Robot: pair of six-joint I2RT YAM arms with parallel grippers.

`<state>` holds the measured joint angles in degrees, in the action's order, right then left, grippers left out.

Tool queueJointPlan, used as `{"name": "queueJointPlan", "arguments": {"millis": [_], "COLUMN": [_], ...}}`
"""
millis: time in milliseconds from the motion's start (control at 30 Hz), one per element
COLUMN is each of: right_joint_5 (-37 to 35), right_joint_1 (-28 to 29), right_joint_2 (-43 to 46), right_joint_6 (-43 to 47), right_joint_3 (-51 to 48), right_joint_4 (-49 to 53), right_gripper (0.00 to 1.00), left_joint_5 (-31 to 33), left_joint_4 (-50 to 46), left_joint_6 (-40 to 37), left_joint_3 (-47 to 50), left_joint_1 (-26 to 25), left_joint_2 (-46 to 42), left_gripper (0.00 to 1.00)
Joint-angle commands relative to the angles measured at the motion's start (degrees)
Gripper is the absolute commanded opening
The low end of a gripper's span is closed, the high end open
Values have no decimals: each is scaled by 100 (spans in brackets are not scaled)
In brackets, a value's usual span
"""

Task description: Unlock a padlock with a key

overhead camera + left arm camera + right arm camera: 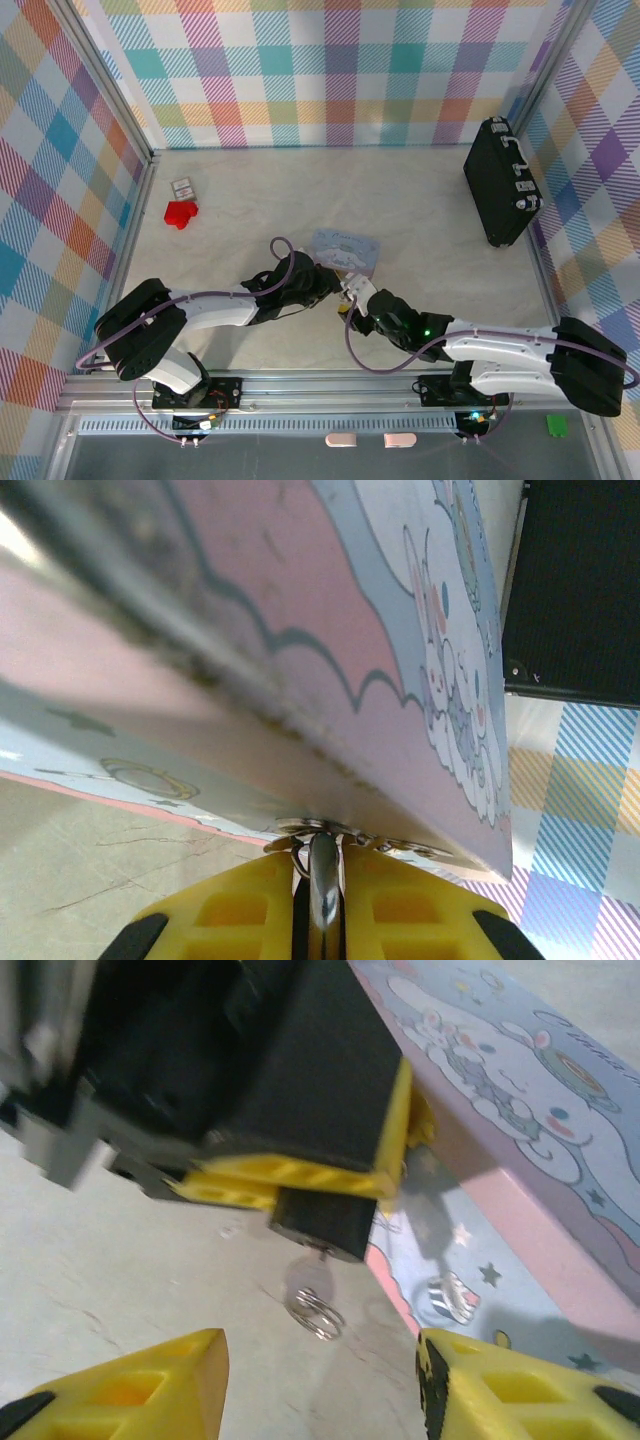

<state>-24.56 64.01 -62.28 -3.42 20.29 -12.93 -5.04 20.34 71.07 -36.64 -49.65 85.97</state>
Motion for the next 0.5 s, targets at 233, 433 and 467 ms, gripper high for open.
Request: {"name": "queueJointPlan", "arguments": {"millis": [233, 433, 467], "right_joint_5": [-870, -1058, -1068], "right_joint_1": [269, 313, 313], "right_joint_2": [-454, -796, -832], "right_joint_6": [477, 663, 677], "right_joint_3": [-465, -413, -404], "right_joint_4": [-1664, -1995, -2041], "right_gripper": [50, 50, 50], "left_joint_5": [-268, -266, -270], "left_joint_4": [610, 585, 581], "left_joint_6": [-49, -67, -75], "left_joint_3": [61, 42, 43], "left_joint_1": [56, 60, 60], "left_joint_2": [-55, -63, -65], "left_gripper": [0, 0, 0]}}
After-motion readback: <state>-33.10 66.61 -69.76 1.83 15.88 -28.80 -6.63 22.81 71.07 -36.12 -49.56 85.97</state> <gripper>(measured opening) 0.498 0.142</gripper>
